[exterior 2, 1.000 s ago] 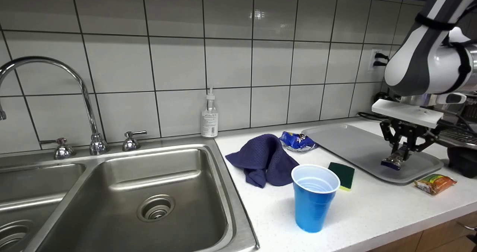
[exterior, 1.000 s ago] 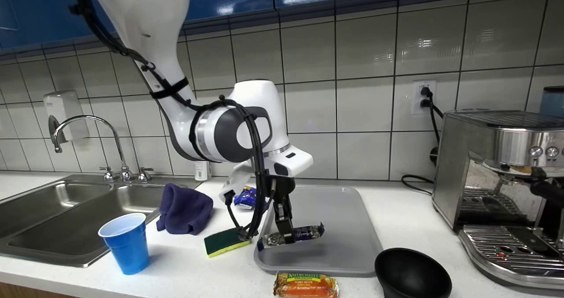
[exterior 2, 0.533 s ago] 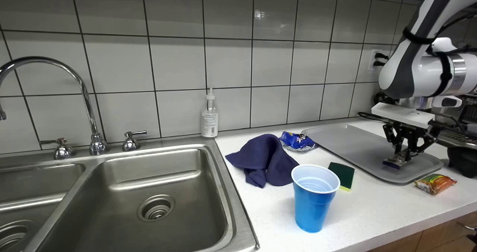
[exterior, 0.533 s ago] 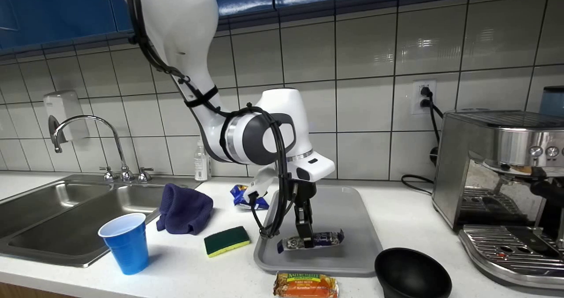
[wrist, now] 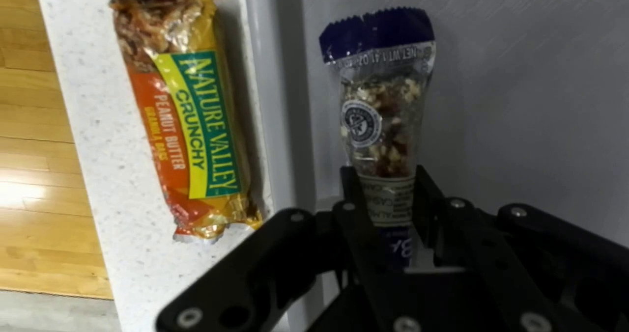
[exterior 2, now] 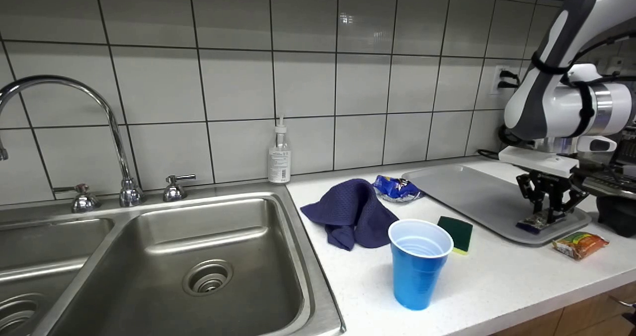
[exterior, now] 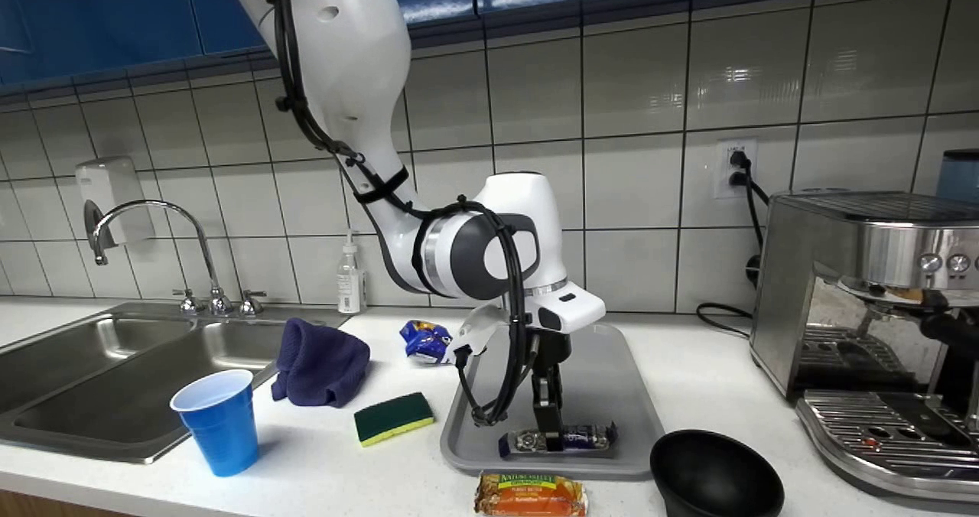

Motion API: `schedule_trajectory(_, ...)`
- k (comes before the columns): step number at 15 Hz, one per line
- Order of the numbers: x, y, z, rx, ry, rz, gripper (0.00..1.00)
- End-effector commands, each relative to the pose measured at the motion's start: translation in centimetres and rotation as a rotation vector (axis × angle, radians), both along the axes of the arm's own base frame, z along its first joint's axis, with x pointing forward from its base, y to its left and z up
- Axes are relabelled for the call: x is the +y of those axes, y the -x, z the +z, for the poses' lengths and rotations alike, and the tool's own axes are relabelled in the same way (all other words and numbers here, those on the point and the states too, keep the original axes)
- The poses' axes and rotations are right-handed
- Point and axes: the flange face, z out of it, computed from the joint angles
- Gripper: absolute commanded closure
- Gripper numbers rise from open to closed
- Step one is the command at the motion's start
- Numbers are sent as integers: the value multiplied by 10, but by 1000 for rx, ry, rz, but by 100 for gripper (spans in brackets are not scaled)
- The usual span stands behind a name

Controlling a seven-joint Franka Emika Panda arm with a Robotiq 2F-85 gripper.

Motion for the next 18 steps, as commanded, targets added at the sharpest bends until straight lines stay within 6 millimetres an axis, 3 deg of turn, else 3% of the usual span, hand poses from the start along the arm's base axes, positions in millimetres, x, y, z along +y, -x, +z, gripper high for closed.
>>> schedule_trajectory(1,-9,-6,0,12,-17,-29,93)
schedule_trajectory(2,-9,-6,1,11,-16,-30,46)
schedule_trajectory(4,-10,-6,3,5,-17,-31,40)
schedule_trajectory(9,0,0,15,-22,-14,5,2)
schedule_trajectory(18,38,21,56,-98,-24,140,0)
